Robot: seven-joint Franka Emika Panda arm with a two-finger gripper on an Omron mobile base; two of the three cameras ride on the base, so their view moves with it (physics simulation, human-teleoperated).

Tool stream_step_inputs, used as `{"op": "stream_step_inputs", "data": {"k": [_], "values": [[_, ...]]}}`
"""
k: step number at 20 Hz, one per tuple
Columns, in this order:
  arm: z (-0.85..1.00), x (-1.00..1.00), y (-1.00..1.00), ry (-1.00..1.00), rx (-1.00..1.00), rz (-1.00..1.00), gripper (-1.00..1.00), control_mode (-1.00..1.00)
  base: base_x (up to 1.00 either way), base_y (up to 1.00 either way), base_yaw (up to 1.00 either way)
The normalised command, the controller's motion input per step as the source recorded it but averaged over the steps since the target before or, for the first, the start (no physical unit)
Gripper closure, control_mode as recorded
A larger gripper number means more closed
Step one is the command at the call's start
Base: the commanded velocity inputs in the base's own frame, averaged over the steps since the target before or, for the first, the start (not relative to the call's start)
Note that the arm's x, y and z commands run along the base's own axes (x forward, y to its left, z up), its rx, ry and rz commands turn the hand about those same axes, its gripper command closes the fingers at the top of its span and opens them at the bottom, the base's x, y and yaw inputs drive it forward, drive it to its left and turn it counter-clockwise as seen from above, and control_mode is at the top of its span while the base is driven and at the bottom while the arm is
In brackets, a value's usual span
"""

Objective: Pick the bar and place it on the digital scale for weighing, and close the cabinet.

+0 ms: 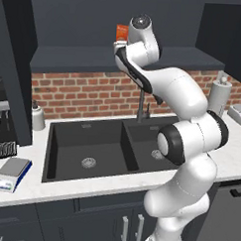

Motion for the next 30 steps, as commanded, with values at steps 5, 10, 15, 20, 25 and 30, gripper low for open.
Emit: {"op": "stream_step_inputs", "data": {"k": [5, 10, 15, 20, 25, 30], "values": [[-0.27, 0.18, 0.00, 0.00, 0.00, 0.00, 1.00, -1.00, 0.00, 0.00, 0.00], [-0.16, 0.07, 0.00, -0.02, 0.00, 0.00, 1.00, -1.00, 0.00, 0.00, 0.00], [-0.08, -0.01, -0.01, -0.07, 0.00, 0.00, 1.00, -1.00, 0.00, 0.00, 0.00], [0.00, -0.44, 0.00, -0.11, 0.00, 0.00, 1.00, -1.00, 0.00, 0.00, 0.00], [0.07, -0.93, -0.02, -0.10, 0.00, -0.07, 1.00, -1.00, 0.00, 0.00, 0.00], [0.19, -1.00, -0.04, -0.01, 0.05, -0.03, 1.00, -1.00, 0.00, 0.00, 0.00]]}}
